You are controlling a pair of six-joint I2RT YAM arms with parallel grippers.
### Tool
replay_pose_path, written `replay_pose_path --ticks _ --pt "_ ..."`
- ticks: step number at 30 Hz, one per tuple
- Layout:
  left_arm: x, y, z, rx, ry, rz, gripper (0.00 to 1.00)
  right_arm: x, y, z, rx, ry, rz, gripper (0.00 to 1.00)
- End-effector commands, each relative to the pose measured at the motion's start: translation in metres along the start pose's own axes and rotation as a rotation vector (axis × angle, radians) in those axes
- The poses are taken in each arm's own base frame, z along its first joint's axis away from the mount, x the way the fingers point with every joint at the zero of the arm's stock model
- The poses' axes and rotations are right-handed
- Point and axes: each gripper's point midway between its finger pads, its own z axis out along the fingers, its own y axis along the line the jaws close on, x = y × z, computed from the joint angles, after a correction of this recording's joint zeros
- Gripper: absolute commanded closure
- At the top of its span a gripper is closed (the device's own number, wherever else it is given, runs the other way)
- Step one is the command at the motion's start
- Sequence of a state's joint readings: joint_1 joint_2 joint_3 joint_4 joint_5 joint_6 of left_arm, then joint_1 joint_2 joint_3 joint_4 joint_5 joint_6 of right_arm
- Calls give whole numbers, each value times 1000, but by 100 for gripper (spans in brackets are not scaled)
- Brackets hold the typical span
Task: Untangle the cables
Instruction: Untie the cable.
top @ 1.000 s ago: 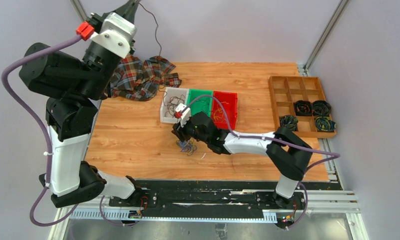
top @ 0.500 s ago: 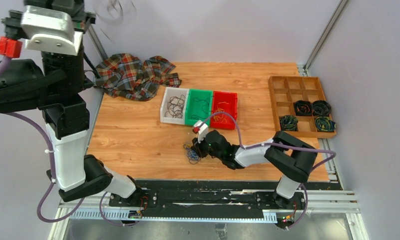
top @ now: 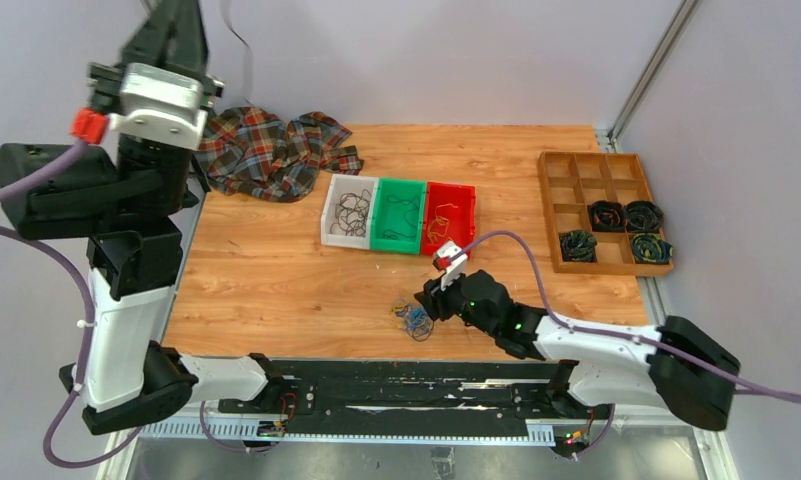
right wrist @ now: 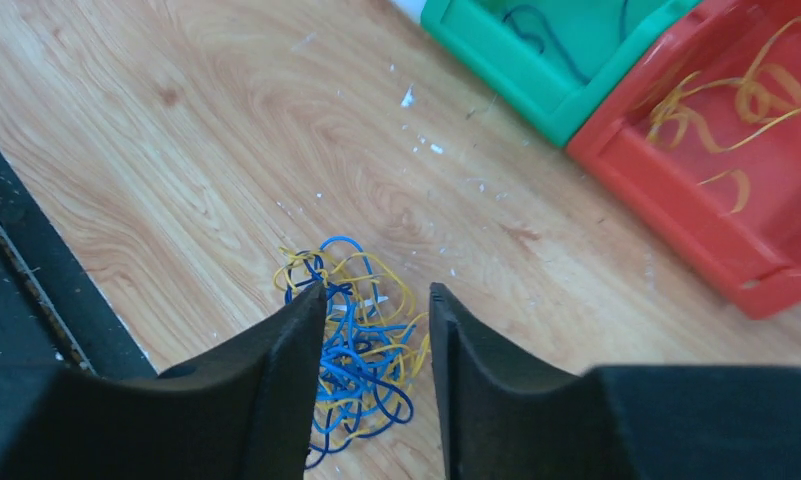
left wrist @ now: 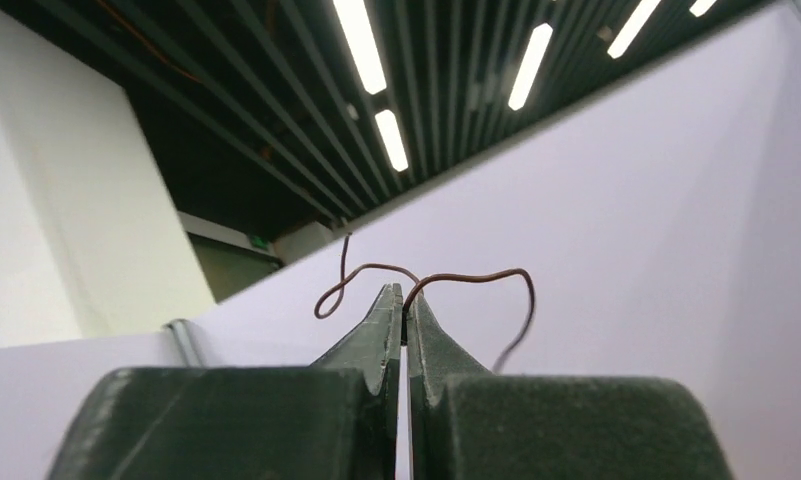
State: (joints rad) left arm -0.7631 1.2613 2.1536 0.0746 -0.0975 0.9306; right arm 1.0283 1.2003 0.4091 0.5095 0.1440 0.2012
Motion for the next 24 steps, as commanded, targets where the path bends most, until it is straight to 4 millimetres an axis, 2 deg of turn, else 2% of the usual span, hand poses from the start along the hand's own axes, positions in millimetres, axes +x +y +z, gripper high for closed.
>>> replay_pose_path --ticks 1,4,6,8,10,13,16,20,22,24 --pt "50 -70 -30 246 197 -58 99 -17 -7 -25 32 7 -43 53" --pt "85 -117 -64 399 307 -57 100 -33 -4 -39 14 -33 -39 44" --pt "98 -133 -82 446 344 -57 99 -41 -4 -45 12 -52 -30 39" --pt "104 -150 -93 503 355 -73 99 -58 -8 -47 39 -112 1 35" --pt "101 -165 -100 570 351 -121 99 -99 -7 -46 35 -228 33 34" --pt "99 -182 -104 628 347 -184 99 -154 2 -37 26 -273 0 35" --pt "107 -182 -99 599 377 -177 99 -182 9 -20 31 -234 -44 38" --pt "116 -174 -90 532 390 -118 100 -170 8 -7 39 -188 -51 39" --pt "121 -174 -87 524 392 -87 99 -152 5 -3 49 -142 -48 39" --pt "121 -163 -77 468 382 -46 100 -131 0 -1 67 -96 -44 38"
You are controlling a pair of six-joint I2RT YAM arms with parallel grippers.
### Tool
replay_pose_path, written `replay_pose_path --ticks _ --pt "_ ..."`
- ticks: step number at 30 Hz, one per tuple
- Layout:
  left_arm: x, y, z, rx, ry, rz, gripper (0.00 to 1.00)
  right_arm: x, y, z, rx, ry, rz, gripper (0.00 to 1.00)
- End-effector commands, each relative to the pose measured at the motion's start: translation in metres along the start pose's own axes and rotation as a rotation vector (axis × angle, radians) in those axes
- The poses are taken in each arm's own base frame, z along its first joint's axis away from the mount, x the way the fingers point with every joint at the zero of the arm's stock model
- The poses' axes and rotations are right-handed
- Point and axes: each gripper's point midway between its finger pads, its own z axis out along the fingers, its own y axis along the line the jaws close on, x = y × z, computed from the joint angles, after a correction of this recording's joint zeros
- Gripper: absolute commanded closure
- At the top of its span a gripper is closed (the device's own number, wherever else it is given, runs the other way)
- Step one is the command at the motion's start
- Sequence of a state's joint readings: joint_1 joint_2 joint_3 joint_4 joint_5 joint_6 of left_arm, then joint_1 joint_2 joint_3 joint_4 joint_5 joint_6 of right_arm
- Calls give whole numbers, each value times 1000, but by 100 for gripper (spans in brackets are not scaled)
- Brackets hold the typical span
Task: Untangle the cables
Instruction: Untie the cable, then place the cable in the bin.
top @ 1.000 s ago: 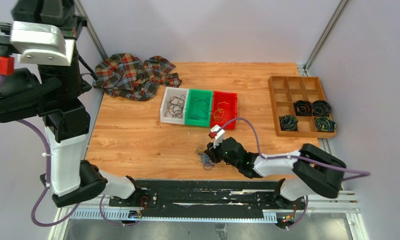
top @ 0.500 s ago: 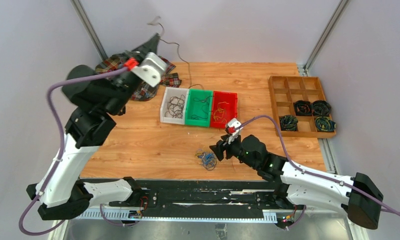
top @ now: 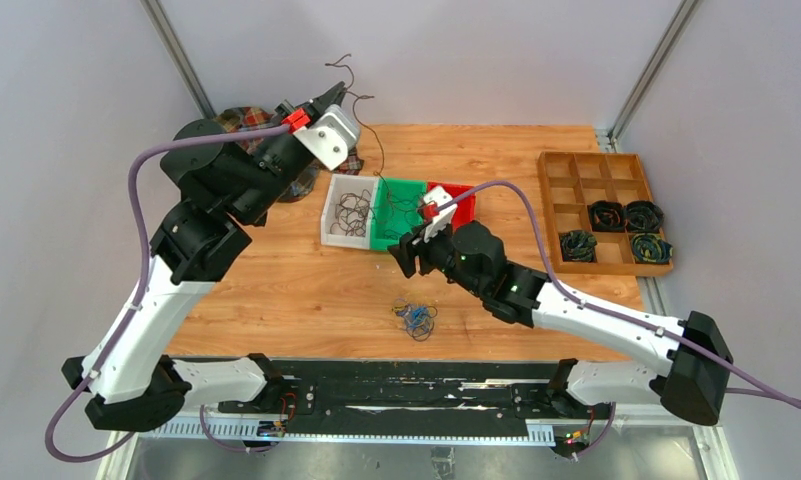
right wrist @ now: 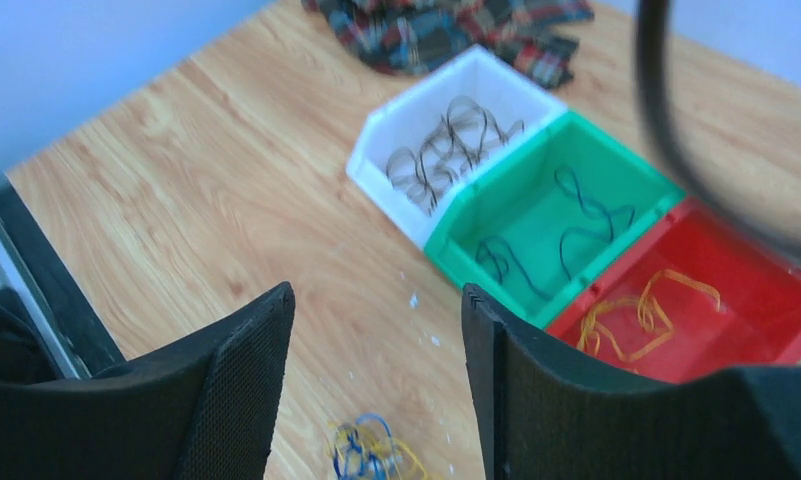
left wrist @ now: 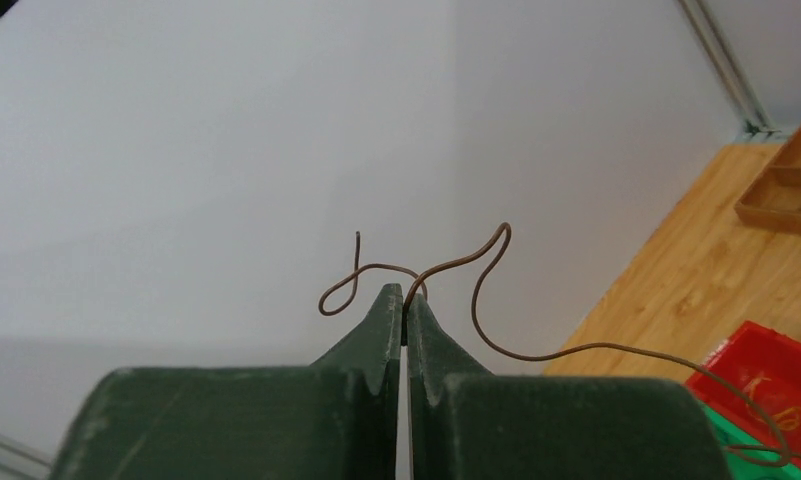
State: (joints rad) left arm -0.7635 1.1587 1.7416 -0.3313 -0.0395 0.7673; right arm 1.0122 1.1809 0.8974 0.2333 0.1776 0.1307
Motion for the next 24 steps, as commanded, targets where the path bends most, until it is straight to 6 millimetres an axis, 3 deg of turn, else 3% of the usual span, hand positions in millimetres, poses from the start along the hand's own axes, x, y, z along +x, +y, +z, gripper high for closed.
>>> replay_pose_path --ticks 1,3,7,11,14,17,24 --pt "-13 41 5 -182 -22 58 99 60 -18 -5 63 160 -31 37" --pt "-18 74 3 -344 -13 92 100 85 -26 -13 99 219 -42 36" --pt "-35 145 -20 -665 -53 111 99 127 -43 -32 170 316 -44 35" --pt "-55 178 -35 -763 -118 104 99 148 -54 -50 213 326 -20 34" --pt "-61 186 -35 -781 -129 105 99 155 -58 -60 228 317 -6 33" --pt "-58 180 -28 -735 -117 87 99 160 -63 -69 243 314 1 32" --pt "-16 145 -14 -611 -17 103 99 156 -68 -81 261 291 5 33"
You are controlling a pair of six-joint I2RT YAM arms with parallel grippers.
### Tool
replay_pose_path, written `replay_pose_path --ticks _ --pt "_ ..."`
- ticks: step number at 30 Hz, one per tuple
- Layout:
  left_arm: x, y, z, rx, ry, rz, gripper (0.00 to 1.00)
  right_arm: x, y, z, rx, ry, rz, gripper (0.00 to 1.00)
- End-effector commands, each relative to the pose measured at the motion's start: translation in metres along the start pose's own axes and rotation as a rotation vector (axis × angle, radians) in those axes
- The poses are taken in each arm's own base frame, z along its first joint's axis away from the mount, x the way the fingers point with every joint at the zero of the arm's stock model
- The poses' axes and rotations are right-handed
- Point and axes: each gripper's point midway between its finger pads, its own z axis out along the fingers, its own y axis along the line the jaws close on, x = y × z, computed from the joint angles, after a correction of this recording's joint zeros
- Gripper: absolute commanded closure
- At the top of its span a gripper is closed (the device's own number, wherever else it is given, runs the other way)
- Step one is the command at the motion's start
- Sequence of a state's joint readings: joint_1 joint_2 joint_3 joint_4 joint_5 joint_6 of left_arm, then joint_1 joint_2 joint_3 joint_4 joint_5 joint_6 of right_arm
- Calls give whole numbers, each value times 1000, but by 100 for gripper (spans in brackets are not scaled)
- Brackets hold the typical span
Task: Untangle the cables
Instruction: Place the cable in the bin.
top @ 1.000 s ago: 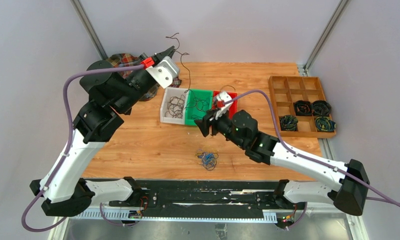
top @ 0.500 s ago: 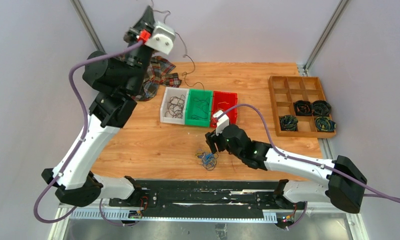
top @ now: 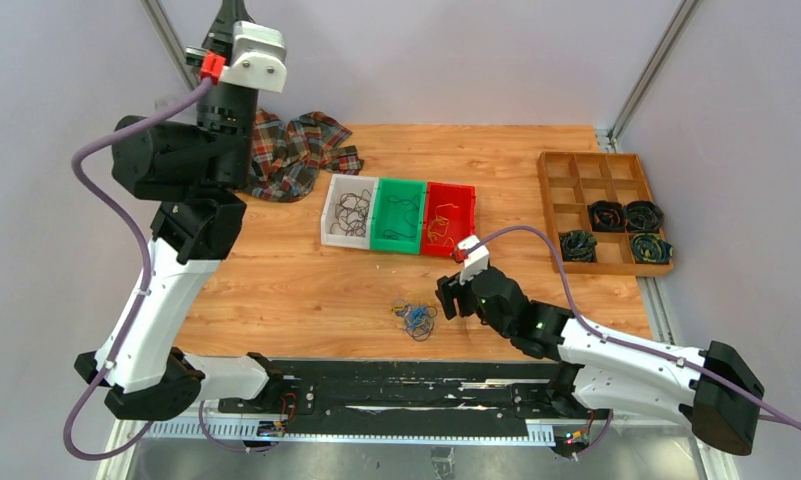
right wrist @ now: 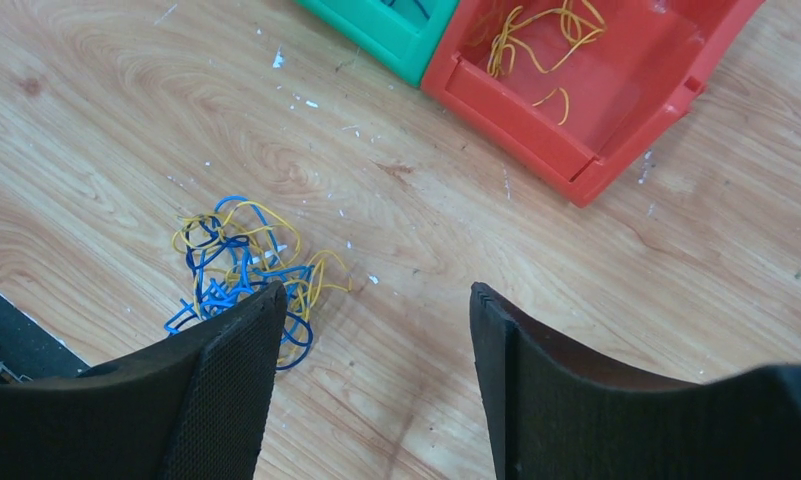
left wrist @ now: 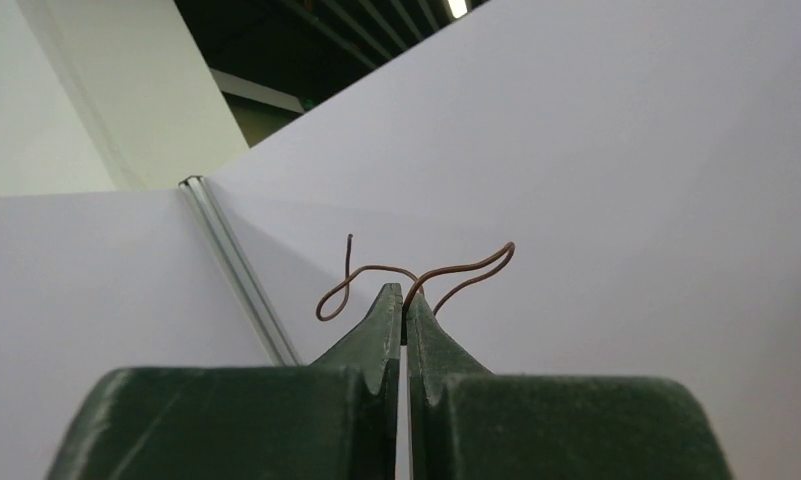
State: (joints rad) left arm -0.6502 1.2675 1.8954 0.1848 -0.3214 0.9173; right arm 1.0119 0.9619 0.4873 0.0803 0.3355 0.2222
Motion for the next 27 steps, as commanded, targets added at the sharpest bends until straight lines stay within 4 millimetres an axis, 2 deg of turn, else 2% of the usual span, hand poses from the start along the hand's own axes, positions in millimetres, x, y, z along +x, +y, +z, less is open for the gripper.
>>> replay_pose_path --ticks 1,7,11,15,21,27 --pt "35 -29 -5 87 81 19 99 1 -14 -6 53 -11 15 33" --pt "108 -61 -18 207 241 63 99 -4 -16 -10 58 -5 -9 35" --pt "136 -72 -27 241 277 88 99 -8 -19 -14 71 -13 -11 36" --pt "143 -83 -31 287 288 45 99 -7 -27 -17 108 -22 -11 38" --pt "149 -120 -38 420 290 -51 99 -4 -35 -17 153 -24 -7 39" --pt "187 -155 -54 534 415 -54 99 -4 -32 -16 143 -18 6 40"
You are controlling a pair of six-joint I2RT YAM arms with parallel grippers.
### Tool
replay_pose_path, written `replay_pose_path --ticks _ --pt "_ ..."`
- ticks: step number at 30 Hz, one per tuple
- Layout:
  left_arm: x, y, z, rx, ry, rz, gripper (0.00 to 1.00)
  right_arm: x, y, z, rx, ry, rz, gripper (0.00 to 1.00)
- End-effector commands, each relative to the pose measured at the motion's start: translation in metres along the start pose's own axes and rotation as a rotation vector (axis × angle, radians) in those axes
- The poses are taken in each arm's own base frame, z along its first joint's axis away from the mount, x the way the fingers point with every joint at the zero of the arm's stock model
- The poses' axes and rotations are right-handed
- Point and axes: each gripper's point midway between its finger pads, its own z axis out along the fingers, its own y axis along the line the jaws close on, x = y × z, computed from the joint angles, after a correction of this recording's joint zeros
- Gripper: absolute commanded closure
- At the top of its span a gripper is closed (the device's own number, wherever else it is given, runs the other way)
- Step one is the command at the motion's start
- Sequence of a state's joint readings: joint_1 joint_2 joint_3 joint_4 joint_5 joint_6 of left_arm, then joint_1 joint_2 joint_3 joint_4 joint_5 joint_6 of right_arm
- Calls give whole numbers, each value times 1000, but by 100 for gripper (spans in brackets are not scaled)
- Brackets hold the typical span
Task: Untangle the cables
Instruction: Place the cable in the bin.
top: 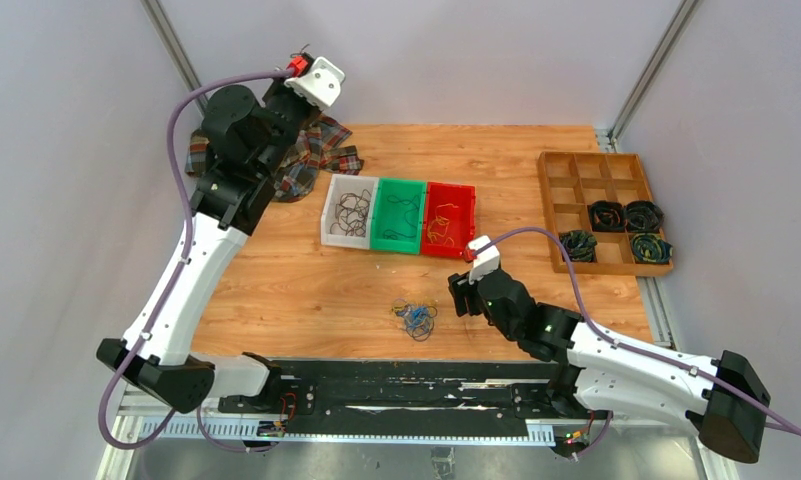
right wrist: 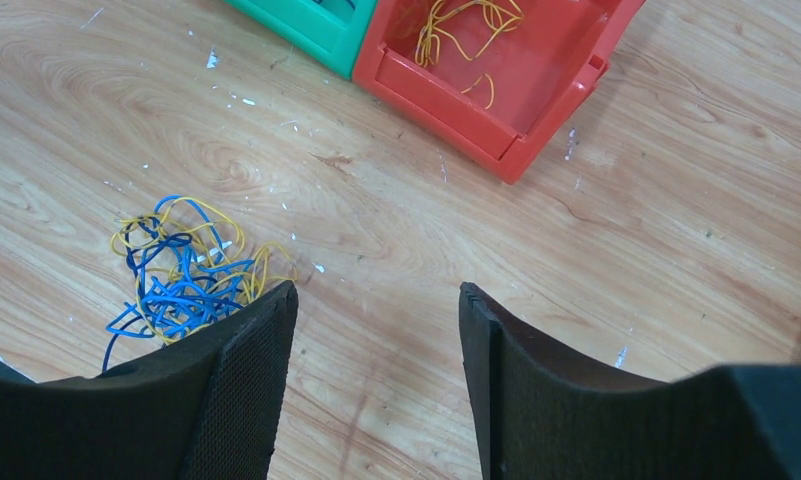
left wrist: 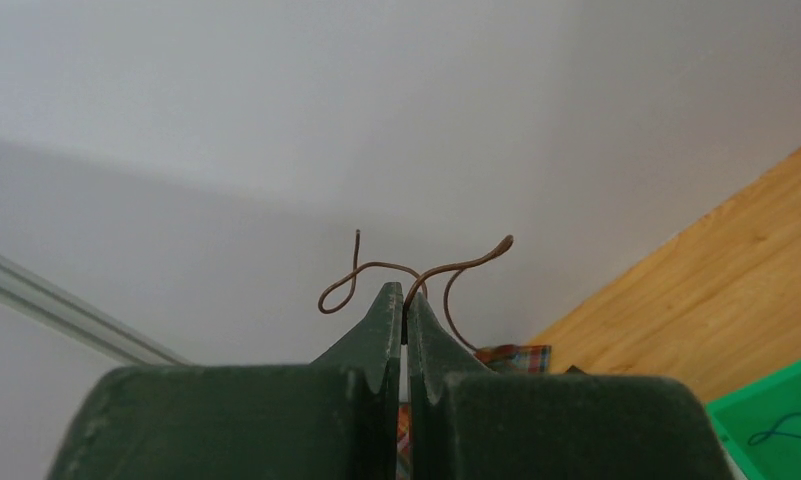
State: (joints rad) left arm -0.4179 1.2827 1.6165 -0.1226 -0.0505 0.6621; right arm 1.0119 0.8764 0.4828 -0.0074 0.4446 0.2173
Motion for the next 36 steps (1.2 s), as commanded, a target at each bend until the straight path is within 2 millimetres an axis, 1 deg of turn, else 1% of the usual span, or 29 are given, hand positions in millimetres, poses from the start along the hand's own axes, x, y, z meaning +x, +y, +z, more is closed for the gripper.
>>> replay_pose_path --ticks 1,6,7,11,12,14,17,20,26,27,28,29,30,32,33,34,36 --pt "28 -26 10 97 82 -28 99 -1 -7 -1 33 -1 14 40" --pt "58 -32 11 122 125 0 99 1 -9 -5 30 3 26 41" --pt "78 -36 10 156 143 40 99 4 -10 -7 32 5 42 42" --pt "111 -39 10 153 189 94 99 8 -15 -12 45 3 60 43" --pt "114 -40 10 157 193 96 99 9 -17 -14 50 1 61 43" --pt "114 -44 10 170 185 98 100 8 -21 -16 63 -5 61 43" --pt "102 -47 10 194 140 57 99 8 -25 -19 79 -13 60 43" --pt "78 -43 12 198 85 -25 99 6 -25 -20 80 -19 66 44" --pt "21 -17 20 183 -5 -194 99 6 -20 -16 65 -7 66 45" --pt "10 -11 22 177 -21 -222 99 6 -20 -16 63 -6 66 46" --pt "-6 -2 22 167 -50 -244 99 5 -19 -15 62 -7 66 46" --pt "-10 -1 24 172 -52 -270 99 5 -19 -15 60 -9 67 46" --pt "-21 6 25 164 -77 -296 99 4 -18 -15 59 -10 68 46" --pt "-32 10 24 164 -103 -317 99 4 -17 -14 55 -11 71 46" --pt "-33 9 23 167 -106 -323 100 3 -17 -14 53 -12 73 47" --pt "-32 8 23 171 -102 -322 100 3 -16 -14 52 -12 73 47" --pt "-22 3 22 174 -79 -316 99 3 -16 -14 51 -11 72 47"
